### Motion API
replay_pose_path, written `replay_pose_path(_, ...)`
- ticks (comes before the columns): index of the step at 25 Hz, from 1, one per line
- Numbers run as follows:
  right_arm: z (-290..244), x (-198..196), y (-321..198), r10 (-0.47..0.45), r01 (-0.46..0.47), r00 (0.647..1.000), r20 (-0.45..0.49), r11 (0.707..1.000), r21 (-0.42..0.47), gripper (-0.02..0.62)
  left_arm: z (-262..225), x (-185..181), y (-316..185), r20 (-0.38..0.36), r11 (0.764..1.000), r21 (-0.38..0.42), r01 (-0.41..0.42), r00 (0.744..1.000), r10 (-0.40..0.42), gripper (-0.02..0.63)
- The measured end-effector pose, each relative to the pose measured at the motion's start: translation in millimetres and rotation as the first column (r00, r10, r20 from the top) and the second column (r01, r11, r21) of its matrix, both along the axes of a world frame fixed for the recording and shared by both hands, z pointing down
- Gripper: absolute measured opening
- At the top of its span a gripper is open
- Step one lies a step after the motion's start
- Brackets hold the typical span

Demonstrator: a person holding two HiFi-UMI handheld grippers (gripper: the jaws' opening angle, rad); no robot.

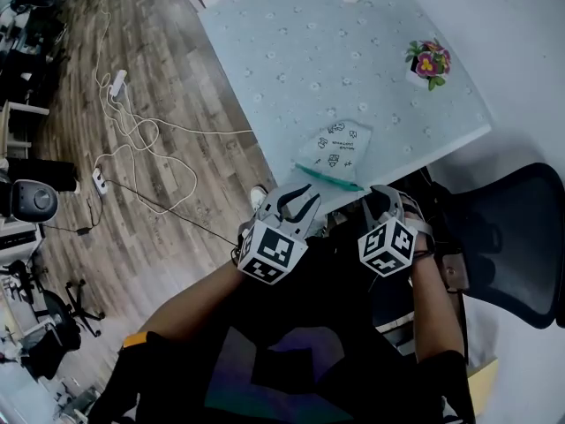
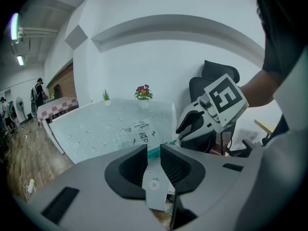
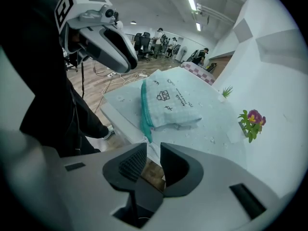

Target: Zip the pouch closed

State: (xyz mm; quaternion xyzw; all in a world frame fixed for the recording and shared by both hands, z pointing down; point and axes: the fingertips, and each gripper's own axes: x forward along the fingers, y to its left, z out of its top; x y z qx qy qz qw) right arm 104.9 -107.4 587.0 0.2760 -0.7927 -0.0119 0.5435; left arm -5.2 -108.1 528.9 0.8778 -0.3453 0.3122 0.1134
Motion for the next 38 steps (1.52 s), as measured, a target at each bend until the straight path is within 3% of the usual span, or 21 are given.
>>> replay_pose_path(4, 14, 1, -2, -0.003, 0.003, 0.999, -0.047, 1.0, -0.008, 0.095, 3, -3, 1, -0.001, 1.0, -0.016, 0.0, 1.0, 0.0, 0.084)
replay_pose_path(9, 12, 2, -3, 0.019, -0.019, 0.998, -0.053, 1.0, 0.004, 0.028, 3, -4, 3, -0.006, 1.0, -0.023, -0.005, 1.0, 0.004, 0.084)
replay_pose_path(11, 4, 1, -1, 0.048, -0.049, 0.999, -0.005, 0.998, -0.027, 0.023, 2, -3, 1, -0.014, 1.0, -0.019, -0.003, 1.0, 0.003, 0.084)
replay_pose_path(14, -13, -7, 4, 0.126, -0.108, 0.983, 0.137, 0.986, -0.128, 0.021, -5, 0, -5, -0.031, 1.0, -0.005, -0.004, 1.0, 0.004, 0.084)
replay_pose_path(16, -29, -16, 6, 0.196, -0.144, 0.945, 0.261, 0.968, -0.204, 0.021, -14, 3, -6, -0.048, 1.0, 0.01, -0.009, 0.999, 0.009, 0.084)
replay_pose_path(20, -59, -34, 4, 0.318, -0.182, 0.829, 0.459, 0.931, -0.317, 0.02, -37, 9, -8, -0.088, 0.998, 0.054, -0.021, 0.996, 0.025, 0.084)
replay_pose_path(25, -82, -54, 2, 0.381, -0.174, 0.722, 0.577, 0.908, -0.382, 0.02, -57, 14, -6, -0.106, 0.994, 0.101, -0.042, 0.993, 0.053, 0.086)
replay_pose_path(29, -93, -65, -1, 0.405, -0.156, 0.656, 0.637, 0.898, -0.411, 0.02, -60, 13, -3, -0.062, 0.988, 0.128, -0.08, 0.994, 0.089, 0.1)
replay_pose_path(32, -102, -70, -3, 0.387, -0.128, 0.624, 0.679, 0.908, -0.4, 0.02, -60, 12, -4, -0.021, 0.983, 0.149, -0.104, 0.994, 0.109, 0.103)
replay_pose_path(38, -120, -78, -1, 0.274, -0.059, 0.625, 0.731, 0.95, -0.306, 0.018, -70, 10, -6, 0.008, 0.973, 0.189, -0.132, 0.991, 0.133, 0.103)
